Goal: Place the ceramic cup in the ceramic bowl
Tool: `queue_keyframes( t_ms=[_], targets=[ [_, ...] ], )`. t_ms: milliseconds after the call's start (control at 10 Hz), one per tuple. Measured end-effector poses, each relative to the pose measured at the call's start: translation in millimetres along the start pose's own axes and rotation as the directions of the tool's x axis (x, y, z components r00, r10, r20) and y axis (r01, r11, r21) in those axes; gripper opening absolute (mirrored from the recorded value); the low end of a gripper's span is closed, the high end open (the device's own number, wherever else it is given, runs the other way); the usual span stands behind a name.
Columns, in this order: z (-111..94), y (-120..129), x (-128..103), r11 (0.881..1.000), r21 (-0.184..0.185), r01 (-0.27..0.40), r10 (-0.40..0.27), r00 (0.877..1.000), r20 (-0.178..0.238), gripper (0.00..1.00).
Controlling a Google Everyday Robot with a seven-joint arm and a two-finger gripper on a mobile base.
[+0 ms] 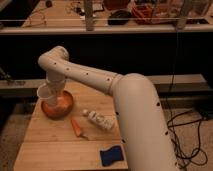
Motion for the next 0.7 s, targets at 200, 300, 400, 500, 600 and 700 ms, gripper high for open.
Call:
queue_keyframes(
  t_ms=[200, 300, 400, 500, 600, 700],
  targets=[
    [-2, -1, -11, 1.000, -0.002, -0.007, 0.007, 1.000, -0.001, 0.05],
    [-3, -2, -11, 1.000, -0.003, -0.008, 0.008, 1.000, -0.002, 0.11],
    [-4, -4, -4, 1.000, -0.002, -0.007, 0.007, 1.000, -0.003, 0.15],
    [-4, -4, 0, 1.000, -0.001, -0.004, 0.004, 1.000, -0.005, 0.15],
    [-3, -4, 1, 1.000, 0.000, -0.002, 0.002, 1.000, -0.008, 0.13],
    [-2, -4, 0, 1.000, 0.000, 0.002, -0.002, 1.000, -0.010, 0.09]
  ],
)
